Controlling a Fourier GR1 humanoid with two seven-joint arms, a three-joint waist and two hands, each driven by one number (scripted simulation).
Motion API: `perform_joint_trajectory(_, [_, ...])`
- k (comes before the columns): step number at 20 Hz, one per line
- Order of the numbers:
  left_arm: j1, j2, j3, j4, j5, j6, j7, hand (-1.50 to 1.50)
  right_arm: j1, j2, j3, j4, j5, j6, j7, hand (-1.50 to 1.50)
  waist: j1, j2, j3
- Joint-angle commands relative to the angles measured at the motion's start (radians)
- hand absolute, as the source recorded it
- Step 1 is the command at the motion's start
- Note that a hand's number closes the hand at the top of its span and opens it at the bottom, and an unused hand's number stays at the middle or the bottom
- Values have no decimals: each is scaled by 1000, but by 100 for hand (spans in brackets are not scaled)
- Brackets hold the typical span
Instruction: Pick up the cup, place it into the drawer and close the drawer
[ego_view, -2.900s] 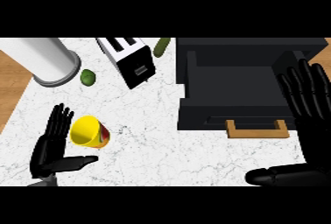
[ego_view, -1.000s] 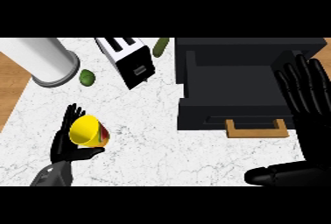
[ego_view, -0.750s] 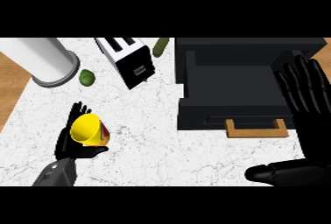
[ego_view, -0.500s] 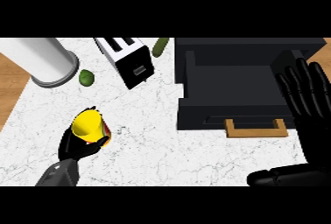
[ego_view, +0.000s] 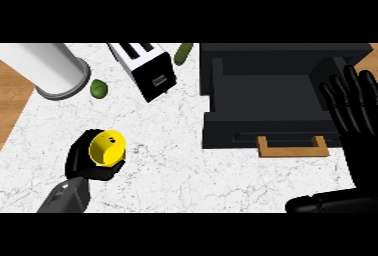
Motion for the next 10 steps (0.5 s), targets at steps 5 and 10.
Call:
perform_joint_trajectory(5, [11,-42,20,-68,25,69,-110,150,17,24,33,-35,24,-20,13,-150,5,-2,1])
perform_joint_trajectory(10, [110,-48,0,-239,51,32,-98,150,25,-3,-5,-5,15,-4,8,-150,15,-6,2])
